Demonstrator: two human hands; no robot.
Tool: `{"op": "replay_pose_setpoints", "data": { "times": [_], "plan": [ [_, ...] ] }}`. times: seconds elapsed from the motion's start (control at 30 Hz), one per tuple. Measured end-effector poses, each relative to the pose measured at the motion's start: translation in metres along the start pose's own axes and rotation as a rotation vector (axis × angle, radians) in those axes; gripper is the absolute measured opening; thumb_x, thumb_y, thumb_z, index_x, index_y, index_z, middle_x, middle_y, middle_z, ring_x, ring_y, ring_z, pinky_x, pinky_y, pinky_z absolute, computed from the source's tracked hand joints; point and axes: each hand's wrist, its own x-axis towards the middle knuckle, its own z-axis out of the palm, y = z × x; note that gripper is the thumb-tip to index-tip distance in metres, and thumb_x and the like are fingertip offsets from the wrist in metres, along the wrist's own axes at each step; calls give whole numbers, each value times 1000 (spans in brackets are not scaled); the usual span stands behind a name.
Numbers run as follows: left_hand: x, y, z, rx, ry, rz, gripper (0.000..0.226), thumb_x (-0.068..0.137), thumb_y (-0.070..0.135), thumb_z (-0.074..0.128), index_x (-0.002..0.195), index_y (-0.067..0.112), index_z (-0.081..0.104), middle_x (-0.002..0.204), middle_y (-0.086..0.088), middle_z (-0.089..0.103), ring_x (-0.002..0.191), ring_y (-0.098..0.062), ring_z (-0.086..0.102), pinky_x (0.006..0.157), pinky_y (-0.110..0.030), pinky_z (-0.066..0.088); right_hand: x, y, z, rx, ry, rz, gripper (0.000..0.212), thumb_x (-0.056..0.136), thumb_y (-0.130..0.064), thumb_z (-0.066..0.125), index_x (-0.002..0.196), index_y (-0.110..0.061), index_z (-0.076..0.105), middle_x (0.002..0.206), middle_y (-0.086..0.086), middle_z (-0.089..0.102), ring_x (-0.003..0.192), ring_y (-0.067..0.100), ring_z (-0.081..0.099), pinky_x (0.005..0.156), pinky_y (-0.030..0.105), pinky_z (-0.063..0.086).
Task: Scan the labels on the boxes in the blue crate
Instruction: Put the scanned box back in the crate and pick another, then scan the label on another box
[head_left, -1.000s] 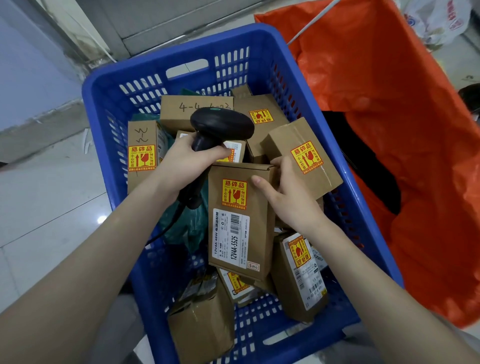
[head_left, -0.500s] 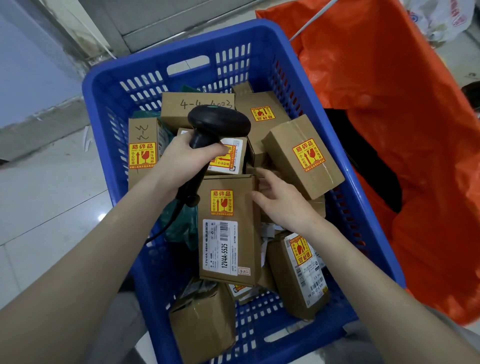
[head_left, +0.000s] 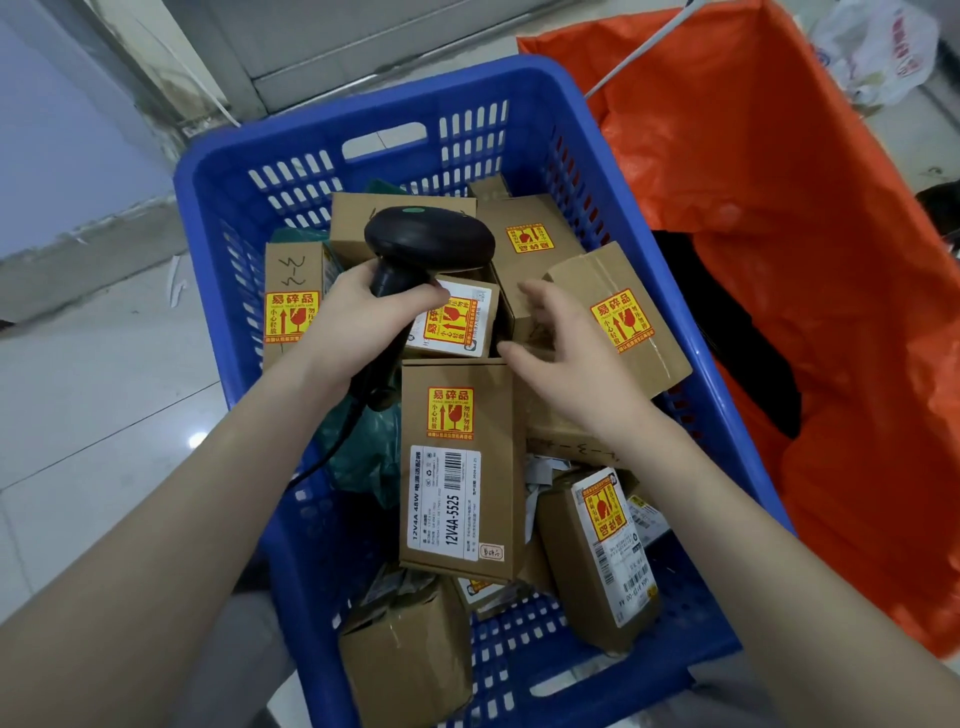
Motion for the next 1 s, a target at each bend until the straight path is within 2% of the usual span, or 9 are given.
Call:
{"op": "replay_pose_setpoints", "data": {
  "times": [0.13, 0.3, 0.53, 0.67, 0.77, 0.87, 1.0],
  "plan": [
    [-1, -2, -8, -41, 1, -19, 12, 85, 27, 67, 95, 27, 60, 104, -3, 68, 104, -20, 62, 91, -35, 48, 21, -6, 9, -58, -7, -24, 61, 86, -27, 65, 140, -19, 37, 139, -1, 47, 128, 11, 43, 88, 14, 32],
    [1, -8, -13, -96, 47, -44, 8, 84, 28, 67, 83, 31, 60, 96, 3, 66, 104, -18, 60, 94, -37, 46, 44, -6, 31, -217, -65, -75, 68, 82, -31, 68, 140, -16, 36, 140, 3, 45, 130, 18, 38, 102, 33, 38],
    [5, -9, -19, -112, 16, -88, 8, 82, 29, 69, 88, 28, 64, 107, -8, 70, 104, -24, 63, 98, -47, 47, 68, -3, 52, -479, -149, -124, 82, 77, -43, 71, 143, -15, 32, 141, 4, 43, 130, 21, 39, 104, 39, 38],
    [7, -8, -23, -132, 35, -86, 7, 83, 26, 68, 88, 27, 63, 103, -5, 71, 101, -22, 65, 93, -41, 49, 77, -2, 57, -542, -218, -109, 91, 74, -48, 73, 145, -17, 27, 146, 4, 38, 135, 23, 33, 110, 44, 28],
    [9, -6, -26, -131, 38, -78, 17, 82, 28, 68, 97, 22, 66, 105, -6, 71, 101, -22, 65, 91, -41, 50, 82, -3, 59, -565, -233, -93, 92, 74, -47, 73, 146, -16, 25, 148, 5, 36, 137, 24, 30, 113, 45, 23],
    [9, -5, -26, -131, 34, -74, 23, 81, 29, 69, 102, 19, 67, 105, -7, 71, 101, -23, 65, 92, -42, 51, 84, -3, 62, -590, -249, -87, 93, 74, -45, 73, 147, -15, 23, 147, 6, 37, 137, 25, 31, 114, 47, 23],
    [8, -4, -26, -160, 43, -65, 17, 83, 26, 68, 99, 22, 66, 99, -3, 72, 92, -17, 67, 79, -31, 52, 81, -7, 60, -665, -191, -160, 91, 74, -50, 69, 145, -13, 26, 141, 10, 41, 131, 27, 35, 109, 43, 29]
  ]
}}
